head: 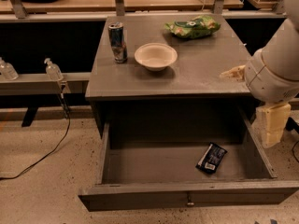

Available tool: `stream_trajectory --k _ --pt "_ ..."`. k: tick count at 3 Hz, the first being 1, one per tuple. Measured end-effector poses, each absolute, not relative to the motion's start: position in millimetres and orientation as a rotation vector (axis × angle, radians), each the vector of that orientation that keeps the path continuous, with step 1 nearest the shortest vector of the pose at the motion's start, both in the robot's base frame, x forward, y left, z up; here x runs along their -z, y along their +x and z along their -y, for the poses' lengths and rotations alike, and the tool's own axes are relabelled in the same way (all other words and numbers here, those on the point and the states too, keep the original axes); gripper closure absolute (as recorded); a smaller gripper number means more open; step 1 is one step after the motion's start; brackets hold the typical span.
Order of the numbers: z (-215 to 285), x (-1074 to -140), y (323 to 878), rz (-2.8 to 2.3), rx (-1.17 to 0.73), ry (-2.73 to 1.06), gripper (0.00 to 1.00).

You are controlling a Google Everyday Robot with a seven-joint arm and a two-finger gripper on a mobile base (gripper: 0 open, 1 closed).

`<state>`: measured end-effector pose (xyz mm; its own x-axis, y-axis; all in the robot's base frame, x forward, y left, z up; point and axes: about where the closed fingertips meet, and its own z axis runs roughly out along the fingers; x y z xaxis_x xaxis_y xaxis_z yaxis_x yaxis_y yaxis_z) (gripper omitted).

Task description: Pick rxbar blueberry from top drawer and place on counter

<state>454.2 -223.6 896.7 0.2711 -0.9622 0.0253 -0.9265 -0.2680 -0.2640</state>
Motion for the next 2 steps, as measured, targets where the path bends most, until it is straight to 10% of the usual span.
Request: stream_trajectory --k 2 --pt "237.1 -850.6 475.1 -1.604 0.262 -2.504 0.0"
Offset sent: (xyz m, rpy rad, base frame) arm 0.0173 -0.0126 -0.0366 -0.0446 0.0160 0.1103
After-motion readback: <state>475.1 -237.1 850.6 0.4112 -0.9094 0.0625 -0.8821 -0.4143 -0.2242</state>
